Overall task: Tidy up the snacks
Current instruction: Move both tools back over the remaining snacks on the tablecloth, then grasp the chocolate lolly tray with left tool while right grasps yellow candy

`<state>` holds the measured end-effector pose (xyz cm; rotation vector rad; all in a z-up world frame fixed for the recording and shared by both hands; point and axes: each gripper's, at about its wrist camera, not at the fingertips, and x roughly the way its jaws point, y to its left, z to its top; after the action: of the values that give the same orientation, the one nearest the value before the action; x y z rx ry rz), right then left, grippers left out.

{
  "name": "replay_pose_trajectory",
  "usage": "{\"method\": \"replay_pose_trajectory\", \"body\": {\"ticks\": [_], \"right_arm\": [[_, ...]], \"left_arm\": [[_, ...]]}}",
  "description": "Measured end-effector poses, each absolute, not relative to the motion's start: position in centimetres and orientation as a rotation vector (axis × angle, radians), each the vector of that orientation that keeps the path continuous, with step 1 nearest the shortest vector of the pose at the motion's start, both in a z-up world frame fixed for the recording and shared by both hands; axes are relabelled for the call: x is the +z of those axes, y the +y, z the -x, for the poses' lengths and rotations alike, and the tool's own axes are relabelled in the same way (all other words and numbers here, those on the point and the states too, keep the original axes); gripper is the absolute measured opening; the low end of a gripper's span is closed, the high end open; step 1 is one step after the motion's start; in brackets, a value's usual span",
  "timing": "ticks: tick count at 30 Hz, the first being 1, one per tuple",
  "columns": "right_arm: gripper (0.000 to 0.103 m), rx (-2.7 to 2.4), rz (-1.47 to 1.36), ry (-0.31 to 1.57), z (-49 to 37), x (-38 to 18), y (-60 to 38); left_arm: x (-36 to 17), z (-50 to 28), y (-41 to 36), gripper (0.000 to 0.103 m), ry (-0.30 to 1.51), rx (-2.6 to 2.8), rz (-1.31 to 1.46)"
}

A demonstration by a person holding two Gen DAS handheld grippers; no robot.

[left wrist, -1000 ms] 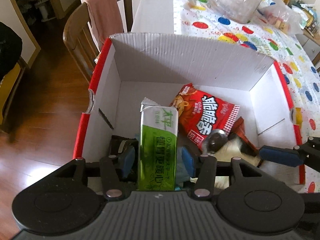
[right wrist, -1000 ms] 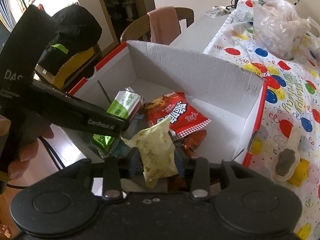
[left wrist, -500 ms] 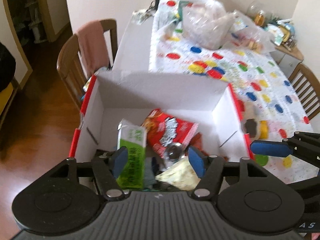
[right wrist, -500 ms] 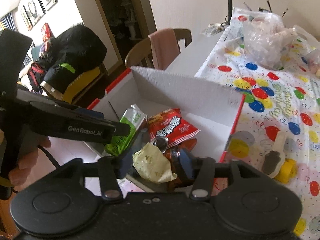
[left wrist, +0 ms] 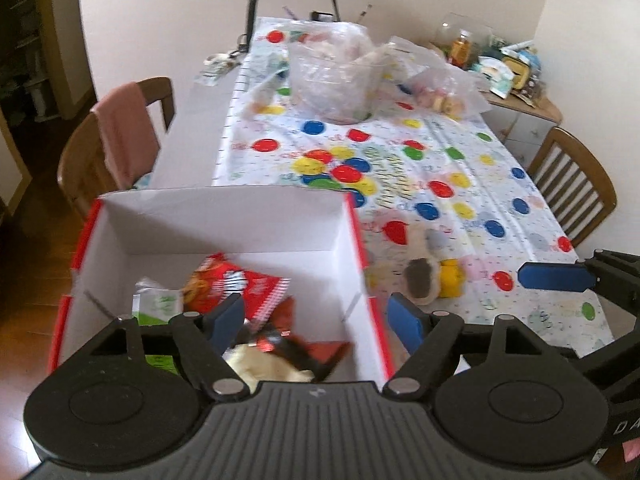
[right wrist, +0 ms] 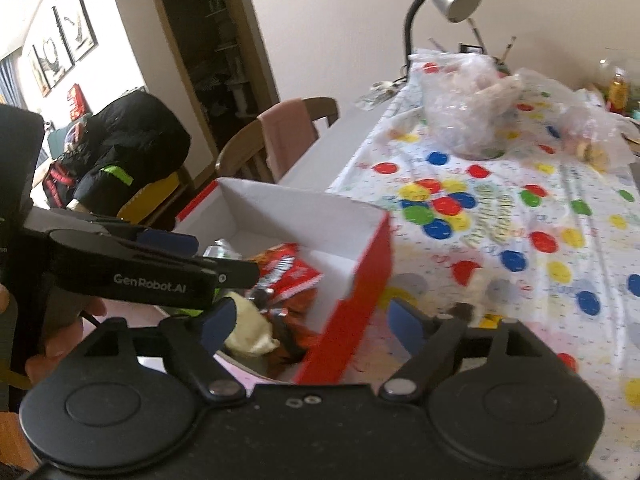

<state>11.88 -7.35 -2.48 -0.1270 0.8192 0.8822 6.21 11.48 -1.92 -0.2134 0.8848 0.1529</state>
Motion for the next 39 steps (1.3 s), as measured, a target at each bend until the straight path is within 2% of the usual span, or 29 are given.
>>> {"method": "replay_pose_trajectory", "body": {"ticks": [5, 7, 9, 20, 29, 39], "right_arm": [[0.095, 0.841, 0.11, 0.824, -13.6, -3.0, -11.0], [0.102, 0.828, 0.116, 0.821, -14.2, -3.3, -12.3], [0.102, 0.82, 0.13, 0.818, -14.7, -3.6, -13.5], [0.102, 0.827, 0.219, 0.848, -18.7, -6.0, -18.8], [0.101, 0.899, 0.228, 0.919, -21.4, -9.0, -20.2], [0.089, 0.918, 0.239, 0.984, -24.2, -13.1, -17.1]], "left_arm": [[-2.9, -8.2, 8.7, 0.08, 0.92, 0.138, 0.224], [-3.1, -9.0, 7.4, 0.08, 0.926, 0.125, 0.222], [-3.3, -9.9, 6.2, 0.08, 0.928, 0.108, 0.219], [-6.7, -16.7, 1.3, 0.08, 1.024, 0.076, 0.24], [-9.9, -22.0, 1.6, 0.08, 1.08, 0.102, 0.333], [-13.9, -25.4, 3.4, 0.08, 1.184, 0.137, 0.405]]}}
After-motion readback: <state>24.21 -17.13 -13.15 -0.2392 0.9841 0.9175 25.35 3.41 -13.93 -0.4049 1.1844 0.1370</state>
